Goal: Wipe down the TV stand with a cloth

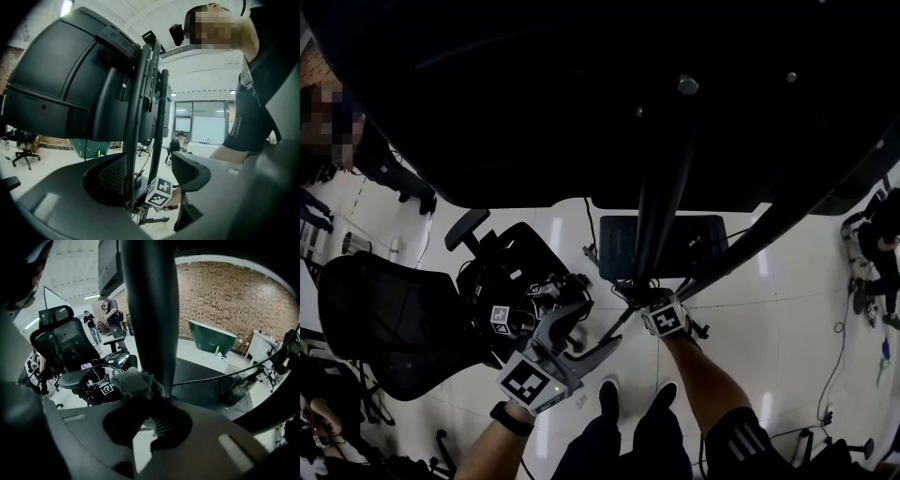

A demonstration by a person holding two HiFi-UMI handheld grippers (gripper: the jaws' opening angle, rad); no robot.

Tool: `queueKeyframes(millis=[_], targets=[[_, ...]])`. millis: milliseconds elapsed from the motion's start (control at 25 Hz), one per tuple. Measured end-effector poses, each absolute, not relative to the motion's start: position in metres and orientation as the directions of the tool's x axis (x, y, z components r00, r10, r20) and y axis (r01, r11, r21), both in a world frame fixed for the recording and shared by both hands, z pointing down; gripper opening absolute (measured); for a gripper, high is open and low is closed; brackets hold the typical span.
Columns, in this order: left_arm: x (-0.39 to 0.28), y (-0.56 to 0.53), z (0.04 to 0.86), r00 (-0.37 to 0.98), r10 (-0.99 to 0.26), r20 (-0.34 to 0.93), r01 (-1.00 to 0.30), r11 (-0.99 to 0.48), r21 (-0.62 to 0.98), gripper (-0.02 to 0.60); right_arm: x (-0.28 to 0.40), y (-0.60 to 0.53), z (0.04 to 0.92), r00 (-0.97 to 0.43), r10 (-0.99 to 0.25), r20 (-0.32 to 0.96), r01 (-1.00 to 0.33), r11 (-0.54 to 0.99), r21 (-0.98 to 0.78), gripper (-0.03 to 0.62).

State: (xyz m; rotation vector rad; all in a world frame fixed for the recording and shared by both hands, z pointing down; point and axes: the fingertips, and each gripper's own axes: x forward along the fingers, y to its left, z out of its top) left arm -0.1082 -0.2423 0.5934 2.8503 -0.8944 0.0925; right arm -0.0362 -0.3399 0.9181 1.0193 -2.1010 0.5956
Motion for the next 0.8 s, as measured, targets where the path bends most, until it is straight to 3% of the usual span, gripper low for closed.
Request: queueKeyframes(millis=[360,800], targets=[[-0.119,-0.216,0.566,0.828,-0.554,0.086,-0.561,-0.818,0.128,0.321,-0.023,-0.288,0.822,-0.520,-0.567,0.639,-0.806,0.574,-0.145,0.023],[-0.127,-0.131,0.490,0.875,-0.483,0.044,-0.485,-0.869,0.104,0.319,0.016,-0.161,0.569,-0.572,-0.770,0.284,-0.819,0.555,-0.143,0.023]])
